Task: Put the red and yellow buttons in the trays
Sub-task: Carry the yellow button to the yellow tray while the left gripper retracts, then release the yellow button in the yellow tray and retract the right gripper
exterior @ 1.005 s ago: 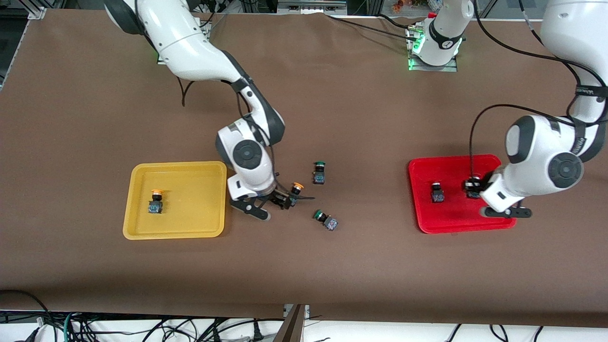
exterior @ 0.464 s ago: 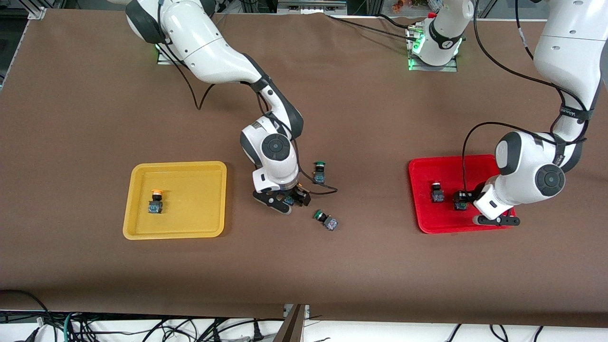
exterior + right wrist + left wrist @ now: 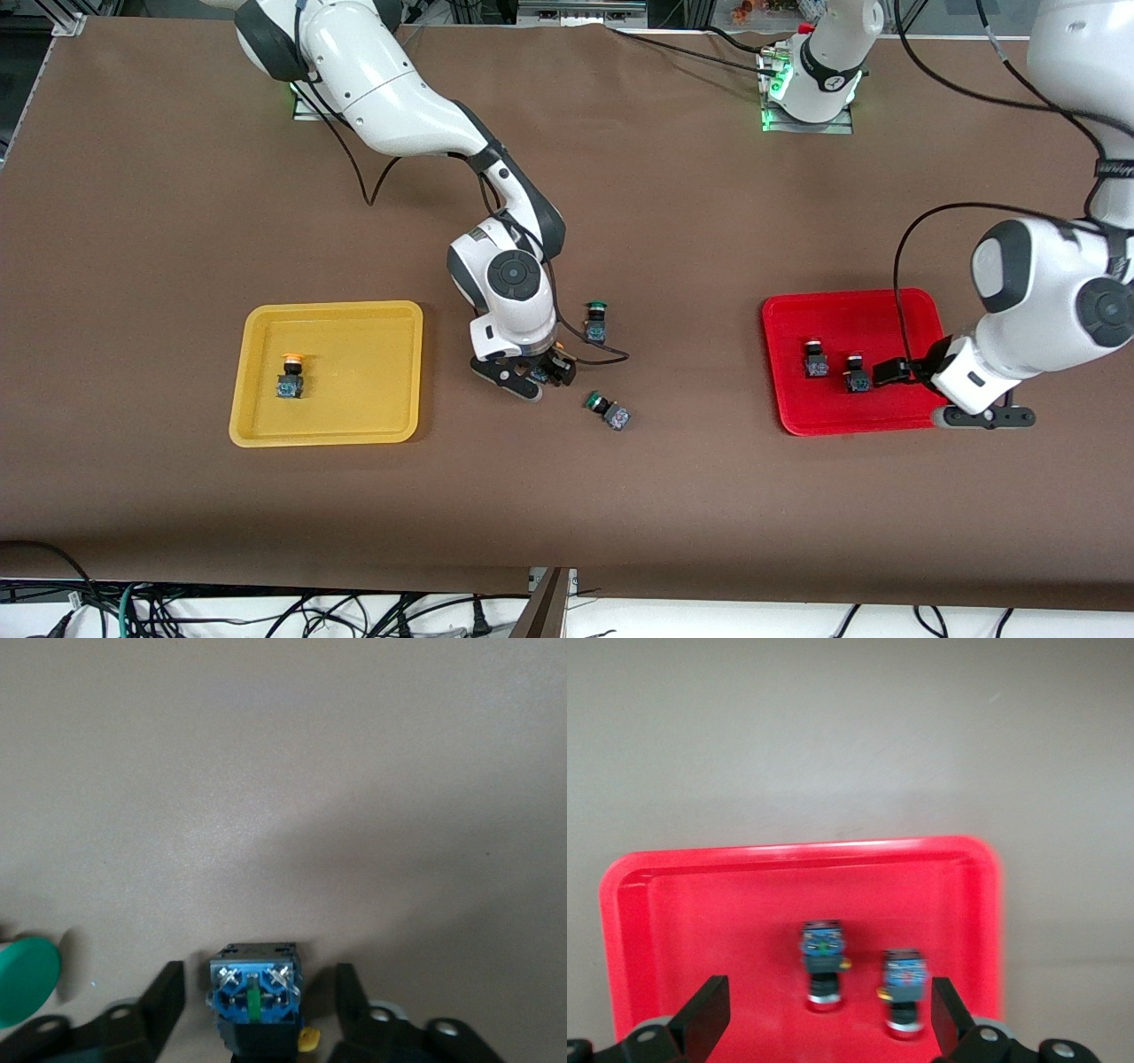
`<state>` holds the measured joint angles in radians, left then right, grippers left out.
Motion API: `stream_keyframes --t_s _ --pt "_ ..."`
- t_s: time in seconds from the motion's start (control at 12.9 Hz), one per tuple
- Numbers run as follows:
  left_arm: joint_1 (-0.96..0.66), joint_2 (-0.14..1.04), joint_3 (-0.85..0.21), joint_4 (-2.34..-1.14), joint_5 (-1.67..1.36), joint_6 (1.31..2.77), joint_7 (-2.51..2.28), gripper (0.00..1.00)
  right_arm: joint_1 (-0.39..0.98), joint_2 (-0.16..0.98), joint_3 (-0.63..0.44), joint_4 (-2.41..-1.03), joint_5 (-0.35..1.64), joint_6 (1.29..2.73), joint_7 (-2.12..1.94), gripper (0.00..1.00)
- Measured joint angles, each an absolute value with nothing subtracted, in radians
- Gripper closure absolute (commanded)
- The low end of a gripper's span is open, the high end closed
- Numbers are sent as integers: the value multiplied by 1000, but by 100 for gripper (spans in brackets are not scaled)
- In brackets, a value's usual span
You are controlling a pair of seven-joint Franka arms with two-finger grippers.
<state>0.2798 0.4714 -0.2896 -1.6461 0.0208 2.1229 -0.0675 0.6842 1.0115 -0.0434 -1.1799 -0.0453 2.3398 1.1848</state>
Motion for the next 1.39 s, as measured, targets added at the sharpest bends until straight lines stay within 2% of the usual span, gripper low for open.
stream_keyframes --t_s 0.15,0.39,0.62,0.77,0.93,1.16,1.39 --pt "277 439 -302 -1619 -39 2039 -140 0 684 1011 -44 -1178 -45 2340 1185 100" --pt "281 411 -303 -1503 -42 1805 -111 0 665 1000 -53 -1158 -45 2314 1170 100" --pt "294 383 -288 -1383 -38 1605 -10 0 557 930 -54 -1139 -32 2118 937 100" --pt "305 360 -286 -1356 -19 1540 10 0 472 881 -55 -1141 -2 1992 732 100" --pt "305 319 -287 -1350 -9 1499 15 0 388 847 -59 -1180 2 1929 547 100" --pt "294 260 -285 -1350 2 1464 16 0 311 829 -92 -1280 4 1958 349 100" --pt "141 216 -125 -1368 46 1495 18 0 308 801 -110 -1442 4 2136 279 100"
